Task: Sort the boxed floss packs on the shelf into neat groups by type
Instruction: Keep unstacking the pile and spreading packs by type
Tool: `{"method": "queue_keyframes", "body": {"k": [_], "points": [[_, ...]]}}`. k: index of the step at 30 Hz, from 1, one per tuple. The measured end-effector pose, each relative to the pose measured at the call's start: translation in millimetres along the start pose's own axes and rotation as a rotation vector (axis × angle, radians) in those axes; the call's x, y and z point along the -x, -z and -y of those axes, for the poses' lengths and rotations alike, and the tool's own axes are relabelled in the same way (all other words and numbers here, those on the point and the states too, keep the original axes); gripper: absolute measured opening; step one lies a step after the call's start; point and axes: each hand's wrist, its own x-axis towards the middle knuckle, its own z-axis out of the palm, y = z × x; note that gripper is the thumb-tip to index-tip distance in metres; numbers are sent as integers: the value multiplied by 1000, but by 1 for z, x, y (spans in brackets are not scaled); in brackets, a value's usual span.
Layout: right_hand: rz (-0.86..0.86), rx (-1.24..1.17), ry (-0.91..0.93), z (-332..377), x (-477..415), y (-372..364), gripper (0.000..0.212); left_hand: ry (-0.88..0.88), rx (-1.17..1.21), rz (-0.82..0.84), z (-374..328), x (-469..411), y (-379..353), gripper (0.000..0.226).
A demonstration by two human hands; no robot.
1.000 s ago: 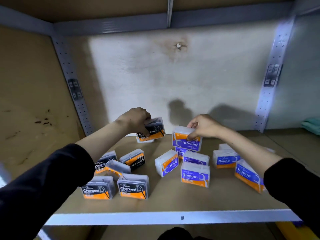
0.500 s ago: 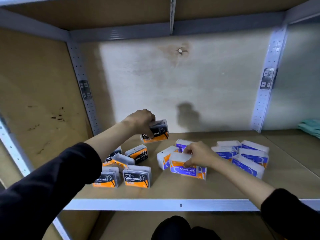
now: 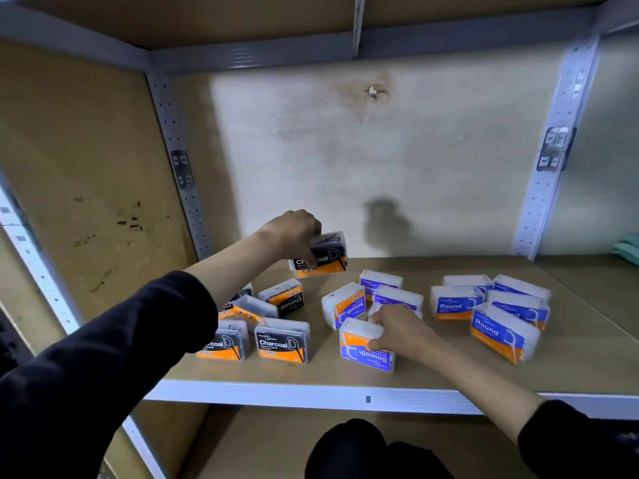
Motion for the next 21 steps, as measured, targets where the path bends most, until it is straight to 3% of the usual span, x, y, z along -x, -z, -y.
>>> {"method": "queue_keyframes", "body": {"k": [4,7,10,15,21], "points": [[0,58,22,2,2,2,46,10,7,-2,2,1,0,53],[-99,35,98,11,6,3,31,23,18,4,4,3,0,52],[-175,89,202,27,8,-5,32,40,27,3,8,6,0,53],[-138,89,289,60,13,-37,41,65,28,2,18,11,-1,54],[-88,111,232,67,2,-81,46,94,29,0,35,18,-1,56]]}}
